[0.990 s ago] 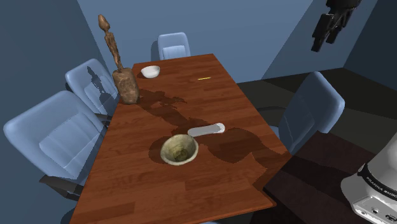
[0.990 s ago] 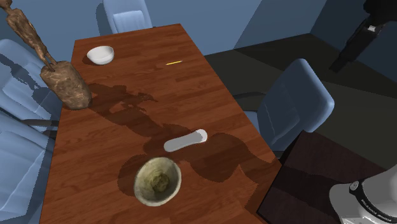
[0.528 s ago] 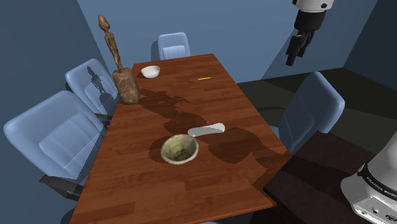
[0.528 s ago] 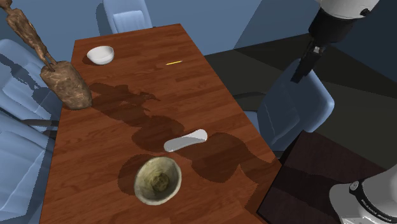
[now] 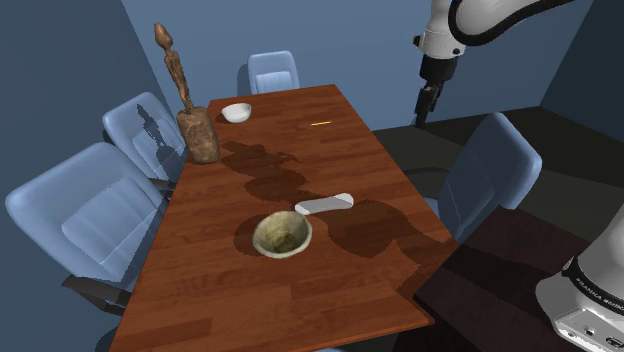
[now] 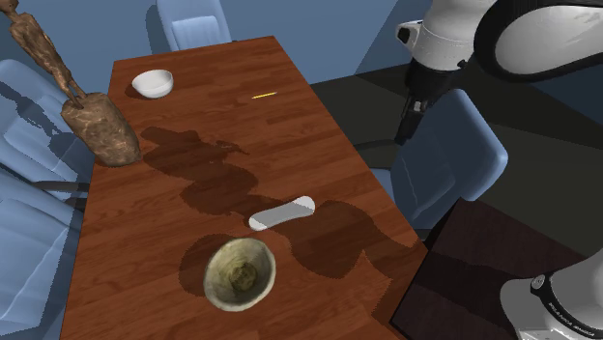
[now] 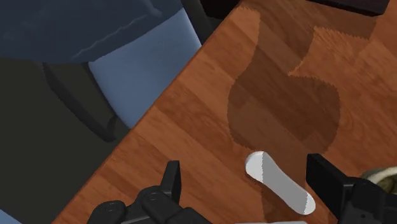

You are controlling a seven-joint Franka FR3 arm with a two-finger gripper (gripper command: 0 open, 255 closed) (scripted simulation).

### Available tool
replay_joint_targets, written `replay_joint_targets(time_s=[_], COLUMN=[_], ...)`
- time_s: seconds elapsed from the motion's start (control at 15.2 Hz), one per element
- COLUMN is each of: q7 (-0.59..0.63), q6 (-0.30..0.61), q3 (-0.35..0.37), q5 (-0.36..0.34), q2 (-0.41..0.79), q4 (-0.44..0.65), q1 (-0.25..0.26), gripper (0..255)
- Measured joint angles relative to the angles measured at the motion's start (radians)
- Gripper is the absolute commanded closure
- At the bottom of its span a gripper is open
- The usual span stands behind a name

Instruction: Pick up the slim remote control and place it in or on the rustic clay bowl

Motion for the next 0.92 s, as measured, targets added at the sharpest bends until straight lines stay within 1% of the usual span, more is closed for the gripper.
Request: replay_joint_targets(time_s=[0.4,0.66,0.92], q7=[-0.108,-0.182,-0.252], q6=[0.141,0.216,0.266], q3=[0.001,0.013,0.031], q5=[0.028,0.051,0.068], q2=[0.208,0.357,0.484], q4=[0.059,0.128,0.198], q1=[0.041,0.061,0.074], gripper=[0,0,0])
